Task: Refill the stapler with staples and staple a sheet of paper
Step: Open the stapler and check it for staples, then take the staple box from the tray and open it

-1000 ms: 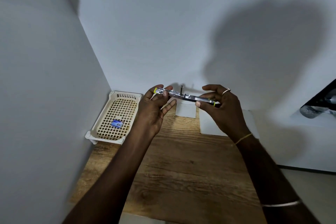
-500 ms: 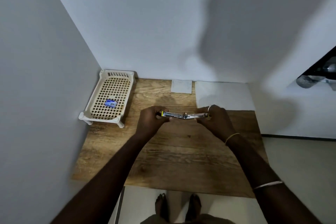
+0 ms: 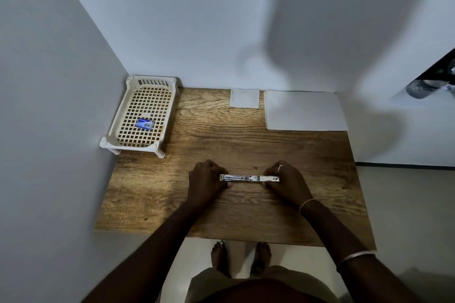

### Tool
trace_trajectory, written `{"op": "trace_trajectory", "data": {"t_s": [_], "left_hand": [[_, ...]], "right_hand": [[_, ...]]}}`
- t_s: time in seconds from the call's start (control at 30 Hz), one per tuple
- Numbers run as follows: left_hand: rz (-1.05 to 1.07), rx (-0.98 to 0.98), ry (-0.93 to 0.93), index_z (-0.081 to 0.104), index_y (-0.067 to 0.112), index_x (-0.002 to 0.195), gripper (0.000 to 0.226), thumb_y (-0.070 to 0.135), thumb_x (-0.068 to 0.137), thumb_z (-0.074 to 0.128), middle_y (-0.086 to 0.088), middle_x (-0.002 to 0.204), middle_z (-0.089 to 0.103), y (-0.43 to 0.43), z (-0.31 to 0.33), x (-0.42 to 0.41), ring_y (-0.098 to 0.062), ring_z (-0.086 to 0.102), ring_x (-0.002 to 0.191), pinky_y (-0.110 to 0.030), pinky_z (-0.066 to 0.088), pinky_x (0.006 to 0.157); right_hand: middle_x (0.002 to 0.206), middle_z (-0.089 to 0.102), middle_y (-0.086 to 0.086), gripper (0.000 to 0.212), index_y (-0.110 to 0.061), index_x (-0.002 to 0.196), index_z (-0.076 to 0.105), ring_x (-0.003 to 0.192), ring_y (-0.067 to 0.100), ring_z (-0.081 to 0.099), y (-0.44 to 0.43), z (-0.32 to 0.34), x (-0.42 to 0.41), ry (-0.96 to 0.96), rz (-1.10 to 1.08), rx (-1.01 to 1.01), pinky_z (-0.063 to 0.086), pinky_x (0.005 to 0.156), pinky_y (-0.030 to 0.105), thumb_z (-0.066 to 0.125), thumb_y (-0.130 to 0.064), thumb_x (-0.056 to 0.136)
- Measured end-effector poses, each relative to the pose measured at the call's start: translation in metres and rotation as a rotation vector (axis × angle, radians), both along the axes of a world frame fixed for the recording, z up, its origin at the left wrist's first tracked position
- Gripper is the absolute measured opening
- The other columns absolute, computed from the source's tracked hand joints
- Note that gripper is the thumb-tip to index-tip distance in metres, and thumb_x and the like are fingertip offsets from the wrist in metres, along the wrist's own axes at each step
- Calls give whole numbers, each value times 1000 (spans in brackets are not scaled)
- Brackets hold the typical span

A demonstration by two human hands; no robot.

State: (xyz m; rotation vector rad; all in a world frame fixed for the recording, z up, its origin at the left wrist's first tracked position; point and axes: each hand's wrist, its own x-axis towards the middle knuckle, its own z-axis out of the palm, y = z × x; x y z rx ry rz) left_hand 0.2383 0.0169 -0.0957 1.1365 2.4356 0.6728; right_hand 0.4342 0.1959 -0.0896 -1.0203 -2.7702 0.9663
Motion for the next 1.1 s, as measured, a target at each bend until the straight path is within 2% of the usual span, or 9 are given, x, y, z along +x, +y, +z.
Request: {"op": "trace_trajectory", "data": {"t_s": [0.17,0.3,0.47,0.67,0.8,0.87,0.93,1.0,1.1], "left_hand": [[0,-9,31,80,34,98,35,44,65,89,10,95,67,-2,-4,-3,-17,56,97,-34,38,76],[-11,10,25,80,34,98,35,45,66,89,10,93,66,-4,-8,-4,-15,56,95,-33,35,74],[-51,39,5,81,29,101,35,41,68,89,7,94,68,-5,-6,-5,-16,56,94,-36,43,78],[-138,59,72,80,24,108,36,36,75,87,2,98,68,-11,-8,-6,-20,57,95,-39,46,79],[-189,86,115,79,24,110,37,35,76,86,2,99,67,-14,-12,-8,-22,58,94,-37,45,77],[-196,89,105,76,25,115,44,40,75,86,2,103,67,-16,-12,-13,-22,57,97,-38,46,80],[-212,84,77,73,25,122,55,49,74,84,2,111,64,-19,-9,-22,-19,54,103,-37,45,85],[-207,129,41,71,23,125,60,50,74,84,0,117,64,-22,-2,-35,-18,53,107,-34,44,88],[-112,236,5,71,21,122,48,39,79,84,0,120,67,-24,19,-63,-15,57,112,-29,44,92]], "right_hand": [[92,68,-3,23,-23,99,79,90,15,58,0,-6,-2,-46,44,57,33,70,24,80,-32,78],[90,66,-5,24,-22,99,79,88,12,55,0,-8,-2,-50,44,60,30,70,23,81,-32,78],[88,66,-8,22,-25,96,79,85,7,50,1,-8,-4,-58,39,43,32,70,23,82,-35,77],[88,67,-7,20,-27,93,79,88,13,58,-1,-6,-3,-55,40,22,34,69,25,81,-36,76],[93,67,-5,29,-26,100,78,94,17,60,-1,-4,-4,-78,49,14,41,72,28,81,-41,75],[101,68,-3,45,-24,109,75,99,17,58,-2,2,-6,-88,58,38,47,79,31,82,-49,73],[107,67,-3,54,-23,115,72,103,17,56,-1,11,-13,-52,22,57,49,85,35,81,-55,72],[108,69,-4,49,-24,112,74,104,15,56,0,23,-29,24,-24,49,46,84,32,79,-56,75],[105,72,-4,38,-23,108,75,102,14,61,2,43,-69,115,-37,32,44,82,27,78,-49,79]]}}
